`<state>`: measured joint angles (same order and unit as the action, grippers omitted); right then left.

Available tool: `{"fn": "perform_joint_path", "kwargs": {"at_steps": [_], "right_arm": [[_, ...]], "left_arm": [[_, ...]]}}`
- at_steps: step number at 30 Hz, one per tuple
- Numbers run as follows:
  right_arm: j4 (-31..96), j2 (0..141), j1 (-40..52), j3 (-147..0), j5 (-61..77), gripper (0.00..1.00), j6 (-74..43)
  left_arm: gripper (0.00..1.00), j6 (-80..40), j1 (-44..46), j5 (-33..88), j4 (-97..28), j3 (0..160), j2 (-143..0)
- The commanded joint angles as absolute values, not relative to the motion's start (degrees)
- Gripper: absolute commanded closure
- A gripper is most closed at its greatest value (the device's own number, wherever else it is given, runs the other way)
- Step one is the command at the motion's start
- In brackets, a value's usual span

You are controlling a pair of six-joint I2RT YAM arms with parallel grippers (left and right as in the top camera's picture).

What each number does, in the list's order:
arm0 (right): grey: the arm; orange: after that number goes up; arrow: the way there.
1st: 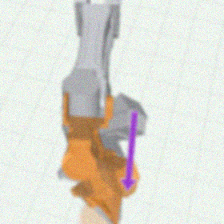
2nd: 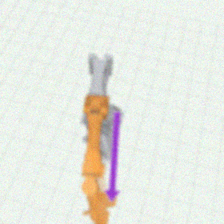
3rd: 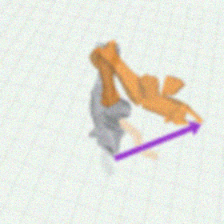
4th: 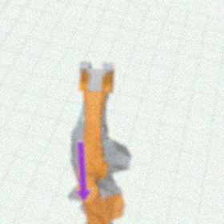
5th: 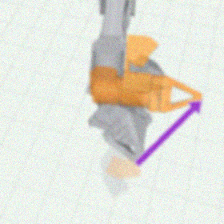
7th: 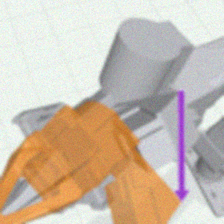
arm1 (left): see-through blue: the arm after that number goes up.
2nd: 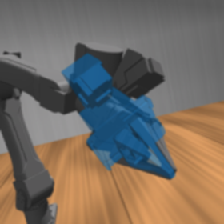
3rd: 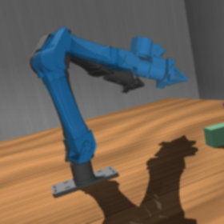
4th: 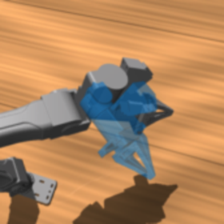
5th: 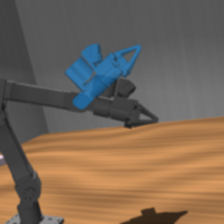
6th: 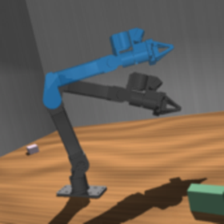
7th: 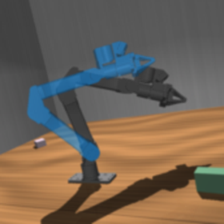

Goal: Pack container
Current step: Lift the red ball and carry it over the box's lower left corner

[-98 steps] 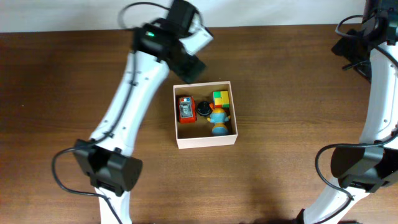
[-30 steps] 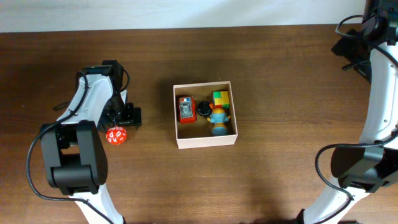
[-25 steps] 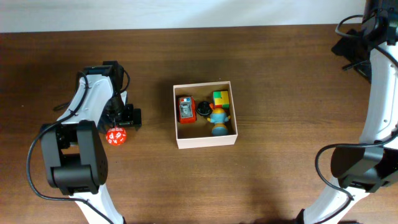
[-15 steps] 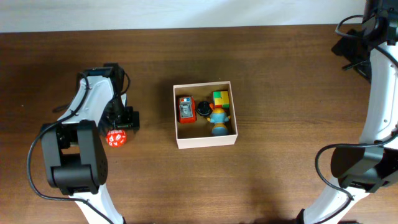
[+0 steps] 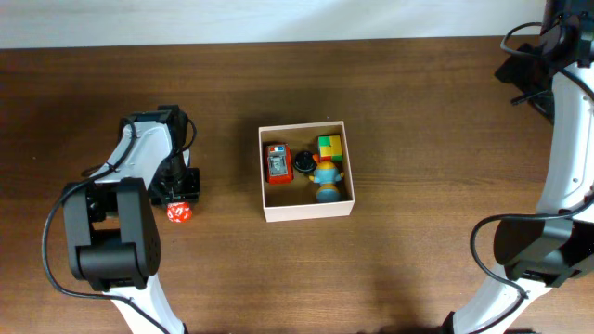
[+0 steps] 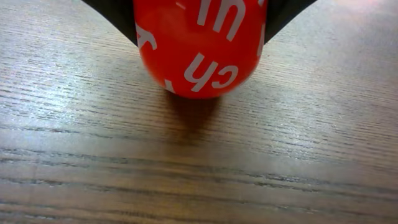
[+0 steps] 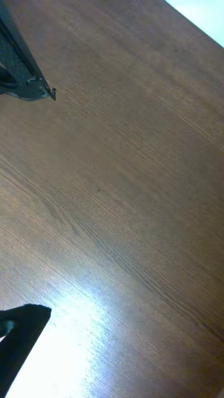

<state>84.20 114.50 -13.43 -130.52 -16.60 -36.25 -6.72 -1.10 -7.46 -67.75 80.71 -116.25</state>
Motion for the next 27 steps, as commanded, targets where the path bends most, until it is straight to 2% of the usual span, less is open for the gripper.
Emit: {"fn": "perform_joint_path", "kwargs": {"at_steps": [1,11,27], "right_arm": [[84.2,113.8,-13.5,-131.6,-17.0,0.01,-36.9],[84.2,113.8,-13.5,-131.6,-17.0,0.02,-36.9],[84.2,113.8,-13.5,-131.6,-17.0,0.01,-36.9]], "left_arm": [[0.55,-6.9,-1.0,-7.1,-66.5,80.2,-115.8],[0.55,-4.9,-1.0,1.2,-66.2,85.9,-115.8],[0.55,22.4,-0.8,51.9,-71.3,105.6,-114.3]]}}
